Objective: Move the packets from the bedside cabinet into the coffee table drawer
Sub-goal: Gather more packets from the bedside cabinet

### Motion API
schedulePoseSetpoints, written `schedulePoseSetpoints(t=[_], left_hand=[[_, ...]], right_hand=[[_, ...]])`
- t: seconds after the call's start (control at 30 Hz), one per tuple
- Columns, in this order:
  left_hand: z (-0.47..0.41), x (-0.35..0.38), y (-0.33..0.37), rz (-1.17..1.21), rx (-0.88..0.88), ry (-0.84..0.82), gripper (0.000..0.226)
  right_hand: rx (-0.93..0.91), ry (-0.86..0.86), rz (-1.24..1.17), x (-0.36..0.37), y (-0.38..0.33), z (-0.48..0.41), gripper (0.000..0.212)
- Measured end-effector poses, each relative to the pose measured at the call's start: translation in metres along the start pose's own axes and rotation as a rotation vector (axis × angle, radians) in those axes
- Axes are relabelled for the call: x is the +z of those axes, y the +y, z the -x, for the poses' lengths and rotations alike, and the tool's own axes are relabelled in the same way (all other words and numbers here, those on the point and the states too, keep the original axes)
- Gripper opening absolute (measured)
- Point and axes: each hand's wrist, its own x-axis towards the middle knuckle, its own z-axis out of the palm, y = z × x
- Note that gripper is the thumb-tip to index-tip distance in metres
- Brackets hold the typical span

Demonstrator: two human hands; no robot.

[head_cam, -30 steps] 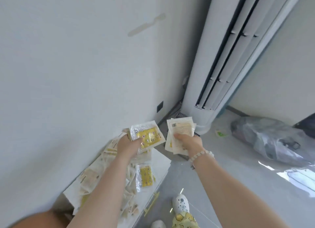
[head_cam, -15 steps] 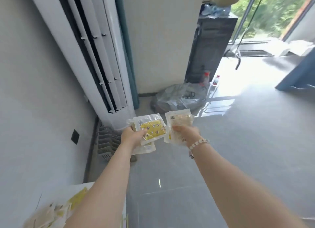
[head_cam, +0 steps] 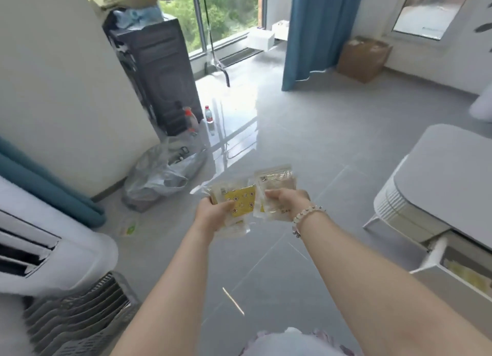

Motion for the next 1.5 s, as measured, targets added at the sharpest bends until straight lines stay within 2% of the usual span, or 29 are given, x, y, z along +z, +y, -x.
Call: schedulePoseSetpoints(t=[0.17, 0.33, 0.6, 0.77, 1.13, 1.23, 1.33, 1.5], left_hand=[[-0.011, 0.098, 0.025, -0.087, 0.023, -0.117, 0.025], [-0.009, 0.187, 0.038, -0.160, 0.011, -0.257, 0.016], [-0.002, 0.302, 0.046, -0.350, 0.042, -0.503, 0.035], [0.006, 0.370, 0.053, -0.455, 0.098, -0.632, 0.020], [0.013, 0.521, 0.079, -0.671, 0.146, -0.900, 0.014], [0.013, 0.558, 0.085, -0.719, 0.150, -0.944, 0.013], [0.016, 0.594, 0.092, -0.751, 0.160, -0.990, 0.006], [0.042, 0.646, 0.091, -0.833, 0.207, -1.086, 0.011]], right_hand=[[0.027, 0.112, -0.075, -0.090, -0.004, -0.028, 0.055], [0.040, 0.201, -0.195, -0.168, 0.000, -0.044, 0.048], [0.100, 0.360, -0.370, -0.265, 0.027, -0.053, 0.058], [0.147, 0.407, -0.437, -0.313, 0.043, -0.063, 0.055], [0.226, 0.622, -0.615, -0.421, 0.047, -0.091, 0.056], [0.243, 0.667, -0.679, -0.441, 0.045, -0.099, 0.047], [0.247, 0.707, -0.752, -0.461, 0.045, -0.102, 0.028], [0.253, 0.844, -0.932, -0.496, 0.062, -0.099, 0.023]])
